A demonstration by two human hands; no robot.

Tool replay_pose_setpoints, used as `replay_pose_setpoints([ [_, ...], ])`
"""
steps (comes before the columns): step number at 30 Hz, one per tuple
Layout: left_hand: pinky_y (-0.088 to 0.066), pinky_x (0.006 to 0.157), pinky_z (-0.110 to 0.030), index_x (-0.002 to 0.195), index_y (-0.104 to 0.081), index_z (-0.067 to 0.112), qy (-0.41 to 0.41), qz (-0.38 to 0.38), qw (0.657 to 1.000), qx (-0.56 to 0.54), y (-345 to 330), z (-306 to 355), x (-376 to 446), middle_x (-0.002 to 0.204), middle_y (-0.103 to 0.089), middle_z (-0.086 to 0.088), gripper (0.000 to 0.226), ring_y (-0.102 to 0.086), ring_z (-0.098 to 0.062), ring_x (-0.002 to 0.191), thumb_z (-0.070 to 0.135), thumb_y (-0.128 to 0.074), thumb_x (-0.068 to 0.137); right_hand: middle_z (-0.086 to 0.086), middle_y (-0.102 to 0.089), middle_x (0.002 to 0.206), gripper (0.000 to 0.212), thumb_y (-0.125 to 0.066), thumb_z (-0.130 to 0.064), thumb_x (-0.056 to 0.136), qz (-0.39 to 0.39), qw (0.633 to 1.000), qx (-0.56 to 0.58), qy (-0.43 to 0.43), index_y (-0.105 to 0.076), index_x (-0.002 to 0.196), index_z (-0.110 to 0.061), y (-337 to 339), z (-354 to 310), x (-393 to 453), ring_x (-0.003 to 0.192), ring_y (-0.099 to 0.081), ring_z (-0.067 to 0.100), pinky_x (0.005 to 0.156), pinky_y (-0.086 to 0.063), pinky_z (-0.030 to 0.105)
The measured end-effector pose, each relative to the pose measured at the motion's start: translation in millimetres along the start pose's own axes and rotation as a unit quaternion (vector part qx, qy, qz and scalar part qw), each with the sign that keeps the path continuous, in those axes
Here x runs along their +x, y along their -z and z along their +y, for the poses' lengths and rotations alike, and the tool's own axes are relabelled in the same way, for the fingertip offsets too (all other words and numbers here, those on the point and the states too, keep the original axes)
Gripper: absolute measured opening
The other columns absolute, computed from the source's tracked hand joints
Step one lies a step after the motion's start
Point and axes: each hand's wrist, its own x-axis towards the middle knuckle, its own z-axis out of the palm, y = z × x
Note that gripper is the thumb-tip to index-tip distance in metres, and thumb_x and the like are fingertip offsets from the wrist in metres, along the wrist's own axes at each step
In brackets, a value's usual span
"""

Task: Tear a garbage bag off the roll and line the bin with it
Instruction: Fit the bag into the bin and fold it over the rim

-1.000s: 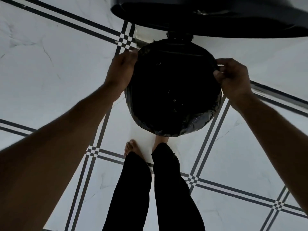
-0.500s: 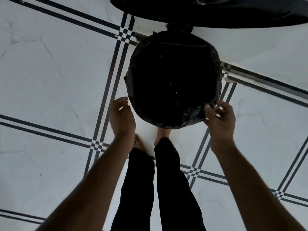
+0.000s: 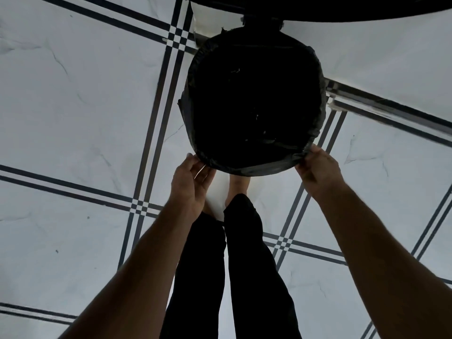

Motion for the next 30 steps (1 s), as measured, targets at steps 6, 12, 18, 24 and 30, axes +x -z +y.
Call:
replay_pose_setpoints([
  [6,-0.043,0.107,-0.039,0.117,-0.062,0.014,0.007,0.009,1.000,-0.006,-1,-6,-4,0.119,-0.066,-0.008,0.041,-0.060,-0.022,0.118,0.045,-0.039,0.102,-0.003,-0.066,0.077,0.009,-0.047,-0.013,0.079,-0.008,0.996,0.092,-0.006,-0.051,0.072,-0.017,0,-9,-7,0.082,-0.060,0.015,0.088,-0.047,0.030],
  [12,-0.047,0.105,-0.043,0.121,-0.062,0.007,0.048,-0.020,0.994,-0.096,-3,-4,-4,0.109,-0.073,-0.011,0.057,-0.066,-0.026,0.111,0.054,-0.038,0.099,-0.001,-0.063,0.076,0.022,-0.047,-0.027,0.090,-0.036,0.991,0.130,-0.011,-0.063,0.086,-0.013,0,-11,-16,0.069,-0.060,0.014,0.072,-0.052,0.025],
  [18,-0.047,0.105,-0.046,0.130,-0.055,0.010,0.034,-0.006,0.995,-0.091,-11,-2,-2,0.122,-0.066,-0.013,0.056,-0.064,-0.028,0.113,0.052,-0.036,0.100,-0.002,-0.066,0.074,0.024,-0.052,-0.038,0.095,-0.029,0.993,0.112,0.011,-0.063,0.092,-0.016,-6,-16,-16,0.071,-0.066,0.013,0.076,-0.055,0.028],
  [24,-0.056,0.089,-0.043,0.122,-0.057,0.006,0.004,0.062,0.996,-0.057,-6,0,-1,0.118,-0.064,-0.013,0.052,-0.064,-0.026,0.108,0.050,-0.039,0.101,-0.006,-0.066,0.074,0.024,-0.051,-0.035,0.095,-0.012,0.997,0.073,0.031,-0.065,0.088,-0.017,-14,-29,-17,0.074,-0.063,0.011,0.076,-0.050,0.026],
  [30,-0.056,0.084,-0.030,0.118,-0.062,0.009,-0.096,0.040,0.993,0.048,0,42,10,0.108,-0.071,-0.007,0.052,-0.069,-0.018,0.100,0.049,-0.032,0.103,0.000,-0.075,0.080,0.018,-0.047,-0.031,0.095,-0.016,0.995,0.073,0.070,-0.055,0.107,-0.020,-13,-40,-21,0.081,-0.067,0.018,0.084,-0.050,0.029],
])
